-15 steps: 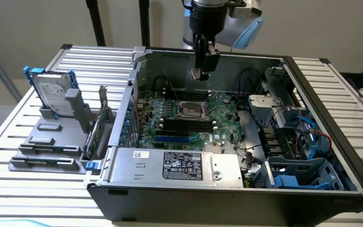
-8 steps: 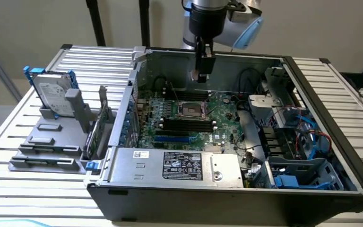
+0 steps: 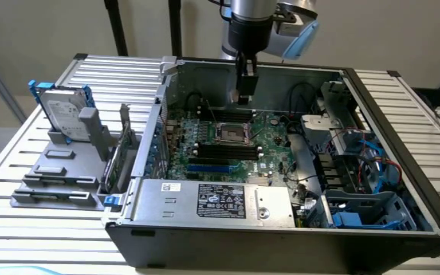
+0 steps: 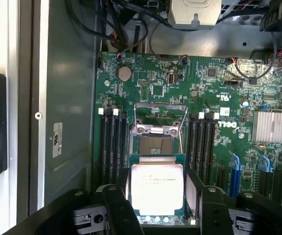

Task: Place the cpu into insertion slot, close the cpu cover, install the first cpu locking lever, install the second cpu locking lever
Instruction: 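Place the cpu into insertion slot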

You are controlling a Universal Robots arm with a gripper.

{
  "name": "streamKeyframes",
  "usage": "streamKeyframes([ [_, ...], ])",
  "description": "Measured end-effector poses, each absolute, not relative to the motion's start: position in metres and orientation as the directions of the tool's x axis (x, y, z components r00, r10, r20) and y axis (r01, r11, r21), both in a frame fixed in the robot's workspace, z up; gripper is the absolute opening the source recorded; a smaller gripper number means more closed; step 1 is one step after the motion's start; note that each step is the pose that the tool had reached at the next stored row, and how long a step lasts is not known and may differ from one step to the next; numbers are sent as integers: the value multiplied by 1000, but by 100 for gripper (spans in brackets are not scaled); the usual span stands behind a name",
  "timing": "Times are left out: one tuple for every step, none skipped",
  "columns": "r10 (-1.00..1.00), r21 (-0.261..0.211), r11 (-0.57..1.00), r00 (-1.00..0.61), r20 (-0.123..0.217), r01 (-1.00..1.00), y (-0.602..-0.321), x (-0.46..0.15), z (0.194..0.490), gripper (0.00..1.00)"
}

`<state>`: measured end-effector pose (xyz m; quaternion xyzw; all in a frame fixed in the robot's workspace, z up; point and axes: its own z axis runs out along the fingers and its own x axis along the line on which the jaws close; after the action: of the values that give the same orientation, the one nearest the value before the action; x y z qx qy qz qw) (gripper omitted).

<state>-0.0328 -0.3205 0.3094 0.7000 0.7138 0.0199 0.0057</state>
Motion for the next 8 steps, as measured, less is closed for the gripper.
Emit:
streamKeyframes([
  [1000, 36, 15, -16, 20, 999, -320, -33, 308, 54],
  [1000, 36, 12, -12, 20, 999, -321, -33, 306, 54],
  [1000, 36, 7, -8, 20, 999, -321, -33, 304, 54],
  [1000, 36, 3, -4, 20, 999, -321, -33, 302, 54],
  [1000, 36, -1, 0, 20, 999, -321, -33, 300, 54],
  [1000, 36, -4, 3, 20, 999, -321, -33, 298, 54],
  [1000, 36, -6, 5, 20, 999, -321, -33, 297, 54],
  [1000, 36, -8, 7, 20, 999, -321, -33, 295, 54],
])
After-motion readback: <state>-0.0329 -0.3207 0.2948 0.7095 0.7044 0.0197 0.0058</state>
